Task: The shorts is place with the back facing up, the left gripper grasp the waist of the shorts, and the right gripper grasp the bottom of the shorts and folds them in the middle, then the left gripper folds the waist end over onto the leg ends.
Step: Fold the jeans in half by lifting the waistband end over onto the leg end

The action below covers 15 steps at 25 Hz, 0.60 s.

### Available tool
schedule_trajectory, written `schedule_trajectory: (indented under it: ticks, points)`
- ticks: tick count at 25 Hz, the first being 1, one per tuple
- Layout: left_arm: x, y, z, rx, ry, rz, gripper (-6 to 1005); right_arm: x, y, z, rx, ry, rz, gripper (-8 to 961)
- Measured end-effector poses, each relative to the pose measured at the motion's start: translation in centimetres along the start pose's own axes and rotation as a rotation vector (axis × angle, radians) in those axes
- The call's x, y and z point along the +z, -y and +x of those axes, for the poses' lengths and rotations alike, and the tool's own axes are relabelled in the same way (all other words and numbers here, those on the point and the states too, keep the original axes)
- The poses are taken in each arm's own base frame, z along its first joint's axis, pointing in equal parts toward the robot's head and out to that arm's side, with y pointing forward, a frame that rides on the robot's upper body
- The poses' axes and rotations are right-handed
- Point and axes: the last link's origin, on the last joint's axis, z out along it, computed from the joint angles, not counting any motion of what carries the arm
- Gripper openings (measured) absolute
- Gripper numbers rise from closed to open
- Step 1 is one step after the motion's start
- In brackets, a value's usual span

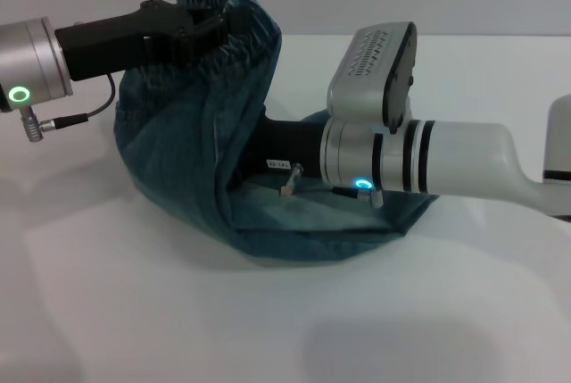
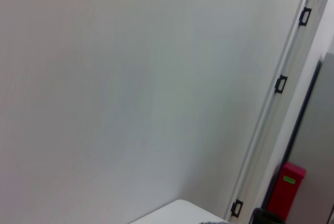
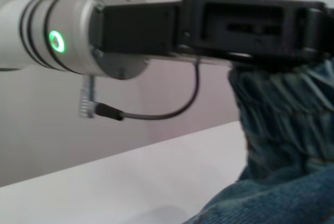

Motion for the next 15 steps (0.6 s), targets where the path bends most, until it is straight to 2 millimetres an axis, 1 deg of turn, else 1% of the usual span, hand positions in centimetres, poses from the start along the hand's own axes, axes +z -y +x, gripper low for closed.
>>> schedule_trajectory:
  ticks: [4, 7, 15]
  points:
    - [0.0, 0.0, 0.0, 0.001, 0.003, 0.000, 85, 0.1, -0.1, -0.1, 0.008, -0.007, -0.016, 628]
    - [0.0, 0.0, -0.1, 0.000, 0.004, 0.000, 85, -0.3, 0.1, 0.4, 0.019, -0.013, -0.002, 628]
    - [-0.1, -0.1, -0.4, -0.002, 0.013, 0.000, 85, -3.2, 1.6, 3.2, 0.094, -0.033, 0.087, 630]
